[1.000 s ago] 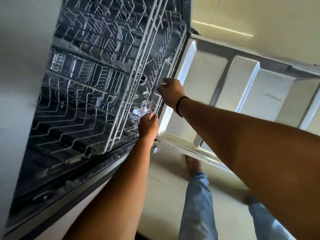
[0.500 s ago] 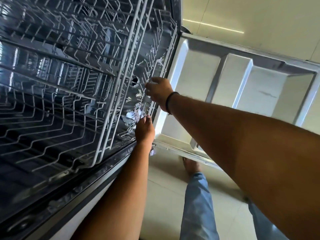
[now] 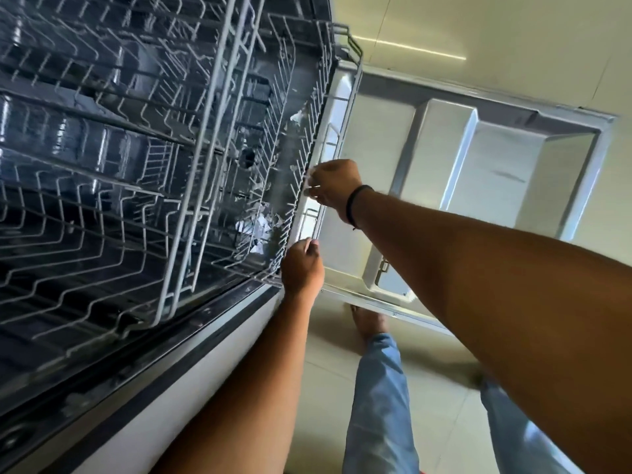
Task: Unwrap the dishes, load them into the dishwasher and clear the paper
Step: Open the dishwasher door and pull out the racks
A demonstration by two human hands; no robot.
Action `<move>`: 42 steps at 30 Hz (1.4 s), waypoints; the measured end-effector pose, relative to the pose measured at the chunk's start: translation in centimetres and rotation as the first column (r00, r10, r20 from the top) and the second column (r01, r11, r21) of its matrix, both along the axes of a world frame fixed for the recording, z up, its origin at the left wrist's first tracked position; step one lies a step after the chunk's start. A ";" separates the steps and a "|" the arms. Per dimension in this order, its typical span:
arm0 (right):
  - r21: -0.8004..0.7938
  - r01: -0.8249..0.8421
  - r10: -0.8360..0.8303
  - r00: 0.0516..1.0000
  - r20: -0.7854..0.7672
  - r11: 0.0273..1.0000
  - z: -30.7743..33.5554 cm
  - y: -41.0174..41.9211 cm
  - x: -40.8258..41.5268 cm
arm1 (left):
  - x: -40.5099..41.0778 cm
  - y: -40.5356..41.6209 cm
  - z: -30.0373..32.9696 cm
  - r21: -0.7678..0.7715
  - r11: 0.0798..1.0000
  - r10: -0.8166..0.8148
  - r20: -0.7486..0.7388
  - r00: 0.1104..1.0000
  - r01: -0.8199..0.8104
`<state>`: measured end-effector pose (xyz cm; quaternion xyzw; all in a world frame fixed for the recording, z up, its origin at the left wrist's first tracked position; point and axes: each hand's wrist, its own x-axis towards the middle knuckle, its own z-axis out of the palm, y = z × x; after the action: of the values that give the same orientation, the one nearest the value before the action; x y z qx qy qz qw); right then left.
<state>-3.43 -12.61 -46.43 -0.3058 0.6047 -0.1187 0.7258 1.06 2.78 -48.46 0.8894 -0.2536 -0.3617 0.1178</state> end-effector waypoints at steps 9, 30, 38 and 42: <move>-0.010 0.150 -0.150 0.987 -0.055 0.989 -2.0 1.3 -8.3 | -7.1 0.5 0.3 0.030 0.998 -0.048 -0.095 0.994 0.051; -0.085 0.241 -0.253 0.947 -0.196 0.967 -3.1 4.2 -27.5 | -23.1 0.3 -0.4 0.144 0.875 -0.405 -0.309 0.861 0.463; -0.073 0.306 -0.315 0.919 -0.236 0.949 -2.5 4.8 -32.2 | -27.6 0.1 0.2 0.130 0.801 -0.496 -0.402 0.769 0.585; -0.084 0.296 -0.307 0.908 -0.284 0.952 -1.9 5.2 -34.3 | -29.7 -0.1 0.8 0.158 0.762 -0.506 -0.459 0.730 0.628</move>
<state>-37.78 -7.41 -48.33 -0.2372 0.7432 -0.1943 0.5947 -28.62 2.66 -47.63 0.6839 -0.4285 -0.5837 -0.0894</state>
